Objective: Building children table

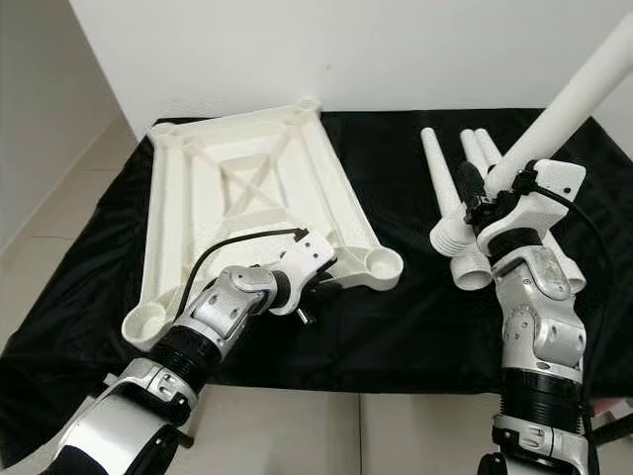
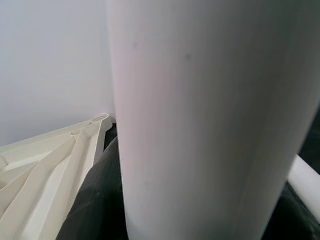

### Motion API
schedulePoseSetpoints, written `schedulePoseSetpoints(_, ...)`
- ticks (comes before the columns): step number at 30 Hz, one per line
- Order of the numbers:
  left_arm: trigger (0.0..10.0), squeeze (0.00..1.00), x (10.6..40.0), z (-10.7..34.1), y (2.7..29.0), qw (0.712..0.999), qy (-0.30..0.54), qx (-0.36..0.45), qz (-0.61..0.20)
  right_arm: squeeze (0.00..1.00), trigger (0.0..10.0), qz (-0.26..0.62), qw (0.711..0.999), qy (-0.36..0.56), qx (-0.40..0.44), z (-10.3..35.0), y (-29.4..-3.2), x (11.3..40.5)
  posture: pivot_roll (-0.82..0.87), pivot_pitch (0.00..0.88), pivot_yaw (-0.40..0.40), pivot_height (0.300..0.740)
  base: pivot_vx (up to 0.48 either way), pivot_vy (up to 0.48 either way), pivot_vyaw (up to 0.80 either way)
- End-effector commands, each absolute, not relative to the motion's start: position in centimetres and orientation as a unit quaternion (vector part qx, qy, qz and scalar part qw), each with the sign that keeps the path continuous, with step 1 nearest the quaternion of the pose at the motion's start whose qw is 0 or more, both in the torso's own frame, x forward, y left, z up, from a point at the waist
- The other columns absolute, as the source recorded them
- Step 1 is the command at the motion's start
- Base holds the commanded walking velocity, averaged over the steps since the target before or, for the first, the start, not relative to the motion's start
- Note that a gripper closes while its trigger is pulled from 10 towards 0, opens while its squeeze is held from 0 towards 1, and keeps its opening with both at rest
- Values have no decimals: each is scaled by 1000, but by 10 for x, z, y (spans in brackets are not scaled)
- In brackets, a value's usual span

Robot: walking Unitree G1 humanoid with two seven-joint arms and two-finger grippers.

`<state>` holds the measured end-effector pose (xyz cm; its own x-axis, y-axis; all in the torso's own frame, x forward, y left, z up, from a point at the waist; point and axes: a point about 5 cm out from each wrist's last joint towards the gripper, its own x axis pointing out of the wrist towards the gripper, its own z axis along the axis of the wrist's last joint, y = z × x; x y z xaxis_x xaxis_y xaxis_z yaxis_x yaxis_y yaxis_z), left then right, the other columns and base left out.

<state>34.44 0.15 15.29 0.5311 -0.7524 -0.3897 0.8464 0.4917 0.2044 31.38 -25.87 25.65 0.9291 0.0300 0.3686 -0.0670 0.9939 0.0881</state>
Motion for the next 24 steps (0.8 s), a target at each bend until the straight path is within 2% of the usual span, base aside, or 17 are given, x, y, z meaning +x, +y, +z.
schedulePoseSetpoints(1, 0, 0, 349, 149, 12, 879, 119, 201, -416, 0, 10000, 40, 978, -202, 43, 262, -254, 312, -184, 102, 117, 740, 0, 0, 0)
schedulePoseSetpoints(4, 0, 0, 344, 150, 11, 868, 109, 206, -438, 0, 10000, 46, 978, -201, 40, 263, -253, 312, -183, 101, 117, 740, 0, 0, 0)
schedulePoseSetpoints(5, 10000, 0, 340, 151, 13, 861, 106, 207, -452, 0, 10000, 60, 978, -198, 35, 262, -251, 312, -184, 100, 119, 740, 0, 0, 0)
schedulePoseSetpoints(11, 10000, 0, 330, 151, 22, 836, 98, 220, -493, 0, 10000, 123, 976, -178, 22, 259, -240, 314, -180, 100, 117, 740, 0, 0, 0)
schedulePoseSetpoints(21, 10000, 0, 321, 151, 37, 824, 96, 235, -506, 0, 10000, 214, 965, -149, 9, 255, -229, 314, -172, 98, 109, 740, 0, 0, 0)
schedulePoseSetpoints(24, 10000, 0, 318, 153, 39, 826, 96, 236, -503, 0, 10000, 279, 950, -140, 9, 250, -219, 312, -168, 97, 104, 740, 0, 0, 0)
